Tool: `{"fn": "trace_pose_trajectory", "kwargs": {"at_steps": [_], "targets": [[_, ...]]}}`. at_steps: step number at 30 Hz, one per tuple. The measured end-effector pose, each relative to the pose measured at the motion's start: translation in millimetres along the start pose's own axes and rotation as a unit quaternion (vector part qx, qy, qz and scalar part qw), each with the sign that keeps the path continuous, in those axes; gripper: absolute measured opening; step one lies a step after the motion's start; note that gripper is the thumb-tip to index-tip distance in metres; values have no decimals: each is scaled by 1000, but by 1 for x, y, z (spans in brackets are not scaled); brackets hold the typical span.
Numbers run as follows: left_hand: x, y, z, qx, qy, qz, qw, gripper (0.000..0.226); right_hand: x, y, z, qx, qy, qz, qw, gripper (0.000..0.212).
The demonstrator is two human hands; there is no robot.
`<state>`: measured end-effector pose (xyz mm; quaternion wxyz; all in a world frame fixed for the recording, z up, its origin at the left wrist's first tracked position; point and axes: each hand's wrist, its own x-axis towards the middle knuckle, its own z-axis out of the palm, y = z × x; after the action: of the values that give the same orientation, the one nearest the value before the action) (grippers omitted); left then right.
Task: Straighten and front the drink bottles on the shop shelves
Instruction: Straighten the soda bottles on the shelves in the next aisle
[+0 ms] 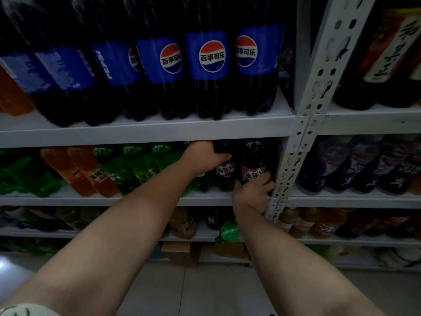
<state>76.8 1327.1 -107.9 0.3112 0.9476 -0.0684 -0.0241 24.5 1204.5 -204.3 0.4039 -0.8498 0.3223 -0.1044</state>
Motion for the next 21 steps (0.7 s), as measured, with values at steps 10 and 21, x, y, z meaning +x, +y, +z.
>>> {"fn": "trace_pose_trajectory", "kwargs": {"at_steps": [10, 21], "targets": [[-2, 1, 6, 80, 74, 24, 994, 48, 6, 16, -4, 4, -18, -43, 999, 91], [0, -5, -6, 37, -20, 25, 999, 63, 6, 19, -10, 4, -54, -61, 997, 97]]}}
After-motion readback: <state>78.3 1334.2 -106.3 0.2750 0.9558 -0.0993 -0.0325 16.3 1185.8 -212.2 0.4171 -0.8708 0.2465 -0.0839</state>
